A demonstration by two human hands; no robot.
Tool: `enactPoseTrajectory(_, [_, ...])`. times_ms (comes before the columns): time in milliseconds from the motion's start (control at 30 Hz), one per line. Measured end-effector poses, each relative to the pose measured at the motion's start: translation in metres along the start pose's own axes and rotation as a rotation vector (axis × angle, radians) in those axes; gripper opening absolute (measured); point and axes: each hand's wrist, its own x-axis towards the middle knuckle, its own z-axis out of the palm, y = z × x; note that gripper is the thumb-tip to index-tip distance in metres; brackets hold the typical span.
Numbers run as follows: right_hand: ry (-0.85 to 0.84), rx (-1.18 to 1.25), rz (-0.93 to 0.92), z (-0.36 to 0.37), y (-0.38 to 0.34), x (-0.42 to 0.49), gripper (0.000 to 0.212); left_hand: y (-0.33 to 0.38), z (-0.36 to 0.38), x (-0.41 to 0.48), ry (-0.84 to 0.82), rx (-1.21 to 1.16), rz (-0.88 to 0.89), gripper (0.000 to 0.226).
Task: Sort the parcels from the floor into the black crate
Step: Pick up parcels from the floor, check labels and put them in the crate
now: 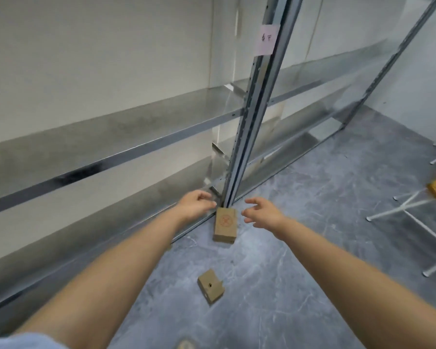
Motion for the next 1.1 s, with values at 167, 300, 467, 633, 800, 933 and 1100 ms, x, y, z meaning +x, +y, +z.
enactPoseTrajectory(167, [-0.143, -0.033, 0.128, 0.014, 0.051, 0.104, 0.050, -0.075, 0.034, 0.073, 0.077, -0.088, -0.218, 0.037])
enactPoseTrajectory(300, [-0.254, -0.127, 0.206, 0.045, 0.125, 0.184, 0.051, -0.157, 0.082, 0.119, 0.148, -0.159, -0.364, 0.038])
enactPoseTrajectory(467, [-0.336, -0.218, 0.329, 0.092, 0.248, 0.267, 0.052, -0.287, 0.154, 0.161, 0.119, -0.193, -0.549, 0.041])
enactPoseTrajectory(633, [-0.465, -0.299, 0.443, 0.157, 0.383, 0.348, 0.057, -0.428, 0.211, 0.221, 0.055, -0.194, -0.714, 0.051])
enactPoseTrajectory(800, [-0.649, -0.290, 0.456, 0.230, 0.498, 0.422, 0.071, -0.551, 0.260, 0.272, -0.086, -0.139, -0.764, 0.051])
enactPoseTrajectory(933, [-0.790, -0.167, 0.353, 0.272, 0.521, 0.452, 0.061, -0.591, 0.289, 0.308, -0.192, -0.216, -0.665, 0.051])
enactPoseTrajectory(1100, [-0.589, 0.090, 0.270, 0.256, 0.446, 0.432, 0.052, -0.520, 0.259, 0.295, 0.093, -0.412, -0.563, 0.066])
